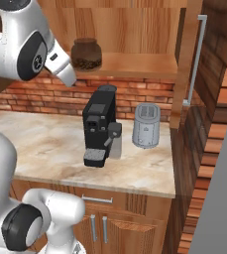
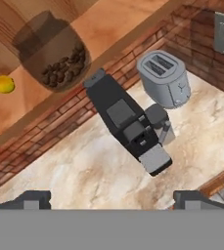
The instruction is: Pick the jar and jar from the dining table and place them in the open cabinet. Close the cabinet after placing the objects.
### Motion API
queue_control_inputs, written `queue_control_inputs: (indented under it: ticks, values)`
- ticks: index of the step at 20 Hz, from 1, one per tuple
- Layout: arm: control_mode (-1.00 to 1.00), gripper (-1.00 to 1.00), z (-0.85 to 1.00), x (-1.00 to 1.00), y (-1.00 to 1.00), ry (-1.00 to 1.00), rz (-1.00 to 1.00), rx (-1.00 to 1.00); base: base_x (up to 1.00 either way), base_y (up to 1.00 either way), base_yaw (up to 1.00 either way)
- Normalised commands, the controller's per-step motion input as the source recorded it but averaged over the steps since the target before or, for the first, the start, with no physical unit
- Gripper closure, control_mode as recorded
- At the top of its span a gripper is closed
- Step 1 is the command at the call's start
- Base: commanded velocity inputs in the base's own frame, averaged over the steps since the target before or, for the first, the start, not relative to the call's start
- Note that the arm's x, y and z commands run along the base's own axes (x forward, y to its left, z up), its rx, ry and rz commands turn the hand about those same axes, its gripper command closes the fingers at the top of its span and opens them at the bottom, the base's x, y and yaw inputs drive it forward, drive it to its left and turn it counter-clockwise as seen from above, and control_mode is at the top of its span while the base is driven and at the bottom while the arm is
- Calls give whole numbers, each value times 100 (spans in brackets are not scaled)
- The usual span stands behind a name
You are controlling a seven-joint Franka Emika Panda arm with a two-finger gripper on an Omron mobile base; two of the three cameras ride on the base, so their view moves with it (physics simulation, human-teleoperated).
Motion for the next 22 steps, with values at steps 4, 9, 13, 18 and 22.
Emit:
queue_control_inputs:
  ticks: [4,9,13,18,22]
  values:
    - [-100,-100,0,-33,0,9,12,-8,0,0,0]
    - [-100,-100,-10,-42,0,9,9,-15,0,0,0]
    - [-100,-100,-9,-46,-6,6,6,-15,0,0,0]
    - [-100,-100,-8,-56,-15,8,3,-11,0,0,0]
    - [-100,-100,-21,-38,-18,1,2,-13,0,0,0]
